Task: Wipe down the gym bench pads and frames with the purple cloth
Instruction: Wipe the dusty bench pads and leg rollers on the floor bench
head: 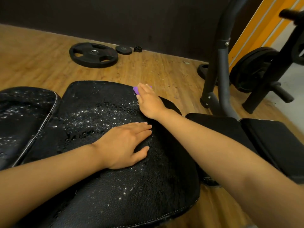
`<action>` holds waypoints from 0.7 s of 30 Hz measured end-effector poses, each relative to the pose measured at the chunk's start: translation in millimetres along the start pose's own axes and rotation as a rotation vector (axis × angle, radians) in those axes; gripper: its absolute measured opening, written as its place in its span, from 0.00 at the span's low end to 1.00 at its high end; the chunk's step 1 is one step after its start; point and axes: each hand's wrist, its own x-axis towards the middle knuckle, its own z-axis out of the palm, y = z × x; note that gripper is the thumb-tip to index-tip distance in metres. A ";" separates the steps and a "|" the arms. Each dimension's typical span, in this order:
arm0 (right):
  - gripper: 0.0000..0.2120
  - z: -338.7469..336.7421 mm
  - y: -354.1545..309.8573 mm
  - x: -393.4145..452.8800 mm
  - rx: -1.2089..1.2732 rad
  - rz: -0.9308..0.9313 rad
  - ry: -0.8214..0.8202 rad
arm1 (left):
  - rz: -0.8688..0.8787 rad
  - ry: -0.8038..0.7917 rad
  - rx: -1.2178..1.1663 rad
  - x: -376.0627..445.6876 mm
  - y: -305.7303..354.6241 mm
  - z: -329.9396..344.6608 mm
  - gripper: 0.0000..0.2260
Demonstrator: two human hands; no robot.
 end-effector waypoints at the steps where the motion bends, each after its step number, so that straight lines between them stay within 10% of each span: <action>1: 0.23 -4.2 7.2 -5.1 0.006 -0.051 -0.026 | -0.002 -0.001 -0.008 -0.5 0.0 0.5 0.25; 10: 0.24 -38.4 95.3 -96.1 0.035 0.028 -0.064 | -0.012 0.005 -0.019 -1.4 -1.2 2.3 0.25; 21: 0.22 -0.1 6.0 9.7 0.058 -0.278 -0.048 | -0.013 0.029 -0.069 -2.6 0.7 2.0 0.23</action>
